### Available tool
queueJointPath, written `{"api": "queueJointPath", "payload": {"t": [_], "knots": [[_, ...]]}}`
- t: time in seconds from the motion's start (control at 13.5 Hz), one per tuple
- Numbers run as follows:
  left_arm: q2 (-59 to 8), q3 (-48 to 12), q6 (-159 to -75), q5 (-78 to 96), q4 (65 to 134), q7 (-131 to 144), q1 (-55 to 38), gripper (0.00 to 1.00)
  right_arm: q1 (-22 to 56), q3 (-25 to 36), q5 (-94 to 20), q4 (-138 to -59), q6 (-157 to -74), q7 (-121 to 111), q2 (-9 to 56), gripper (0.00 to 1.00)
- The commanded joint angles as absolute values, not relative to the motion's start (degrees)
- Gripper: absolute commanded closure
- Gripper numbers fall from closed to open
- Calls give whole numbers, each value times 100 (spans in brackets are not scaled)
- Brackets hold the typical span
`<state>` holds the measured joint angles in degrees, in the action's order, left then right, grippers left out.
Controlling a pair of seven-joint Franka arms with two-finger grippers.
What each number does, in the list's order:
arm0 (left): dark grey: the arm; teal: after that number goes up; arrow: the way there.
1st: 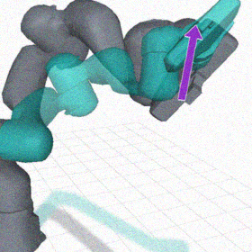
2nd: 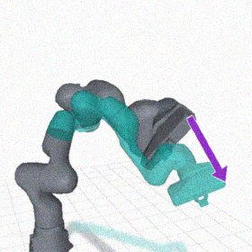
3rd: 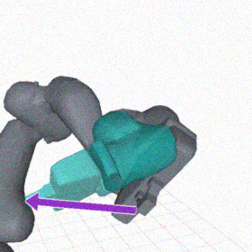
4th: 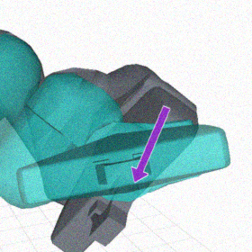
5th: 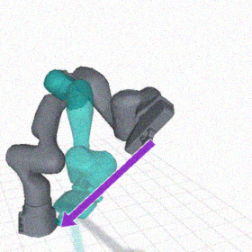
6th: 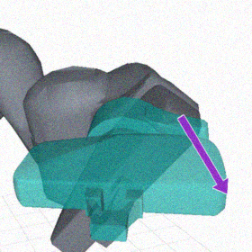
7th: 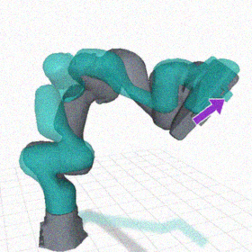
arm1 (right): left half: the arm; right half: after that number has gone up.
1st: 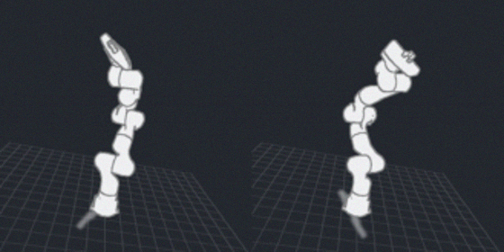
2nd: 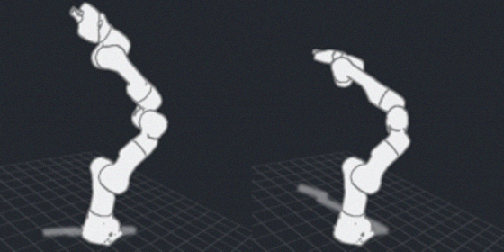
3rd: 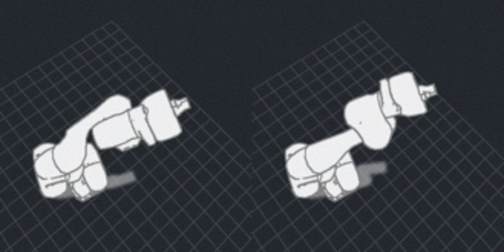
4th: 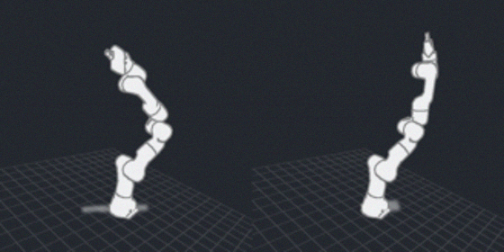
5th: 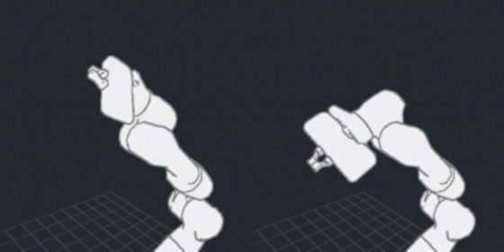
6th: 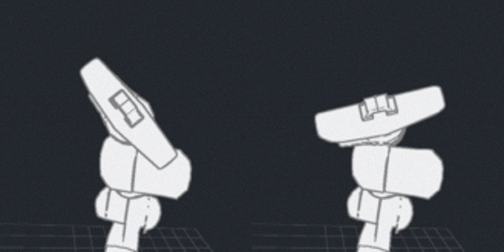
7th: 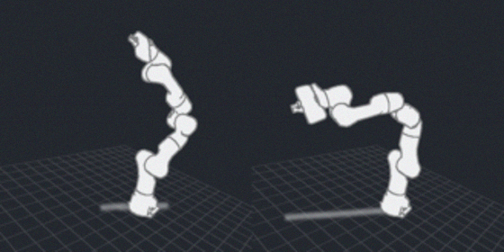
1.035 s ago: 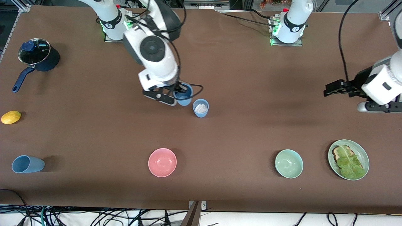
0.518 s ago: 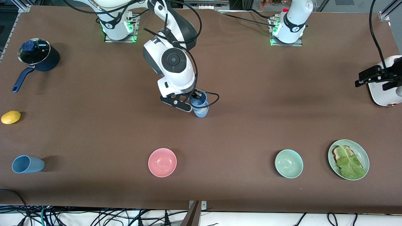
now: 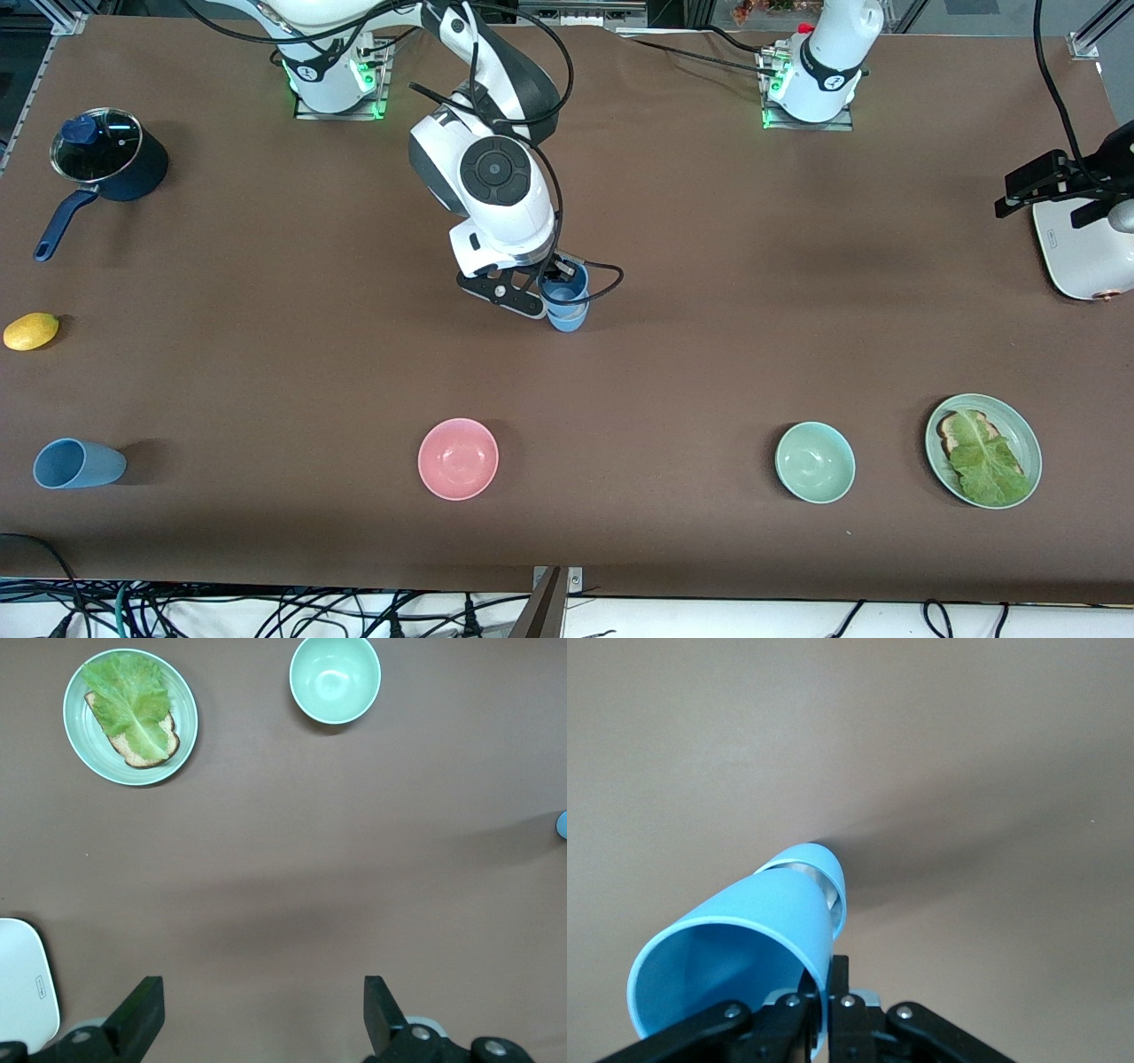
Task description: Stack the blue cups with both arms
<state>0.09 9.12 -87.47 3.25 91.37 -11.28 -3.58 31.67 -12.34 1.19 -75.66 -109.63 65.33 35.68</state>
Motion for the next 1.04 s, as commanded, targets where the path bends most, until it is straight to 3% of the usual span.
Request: {"api": "queueJointPath", "payload": {"t": [0.0,0.52,0.96], "knots": [[71,1081,-8842,202,9238,-1685,-369,1,3234,-1213,220,-7321,-10951,6627,3735,100],[79,1354,-8859,185,9220,-1705,-589,1,3234,-1213,396,-7321,-11039,6600,3823,100],[202,1065,-8877,185,9299,-1705,-309,1,3243,-1230,387,-7321,-11048,6627,3850,100]]}}
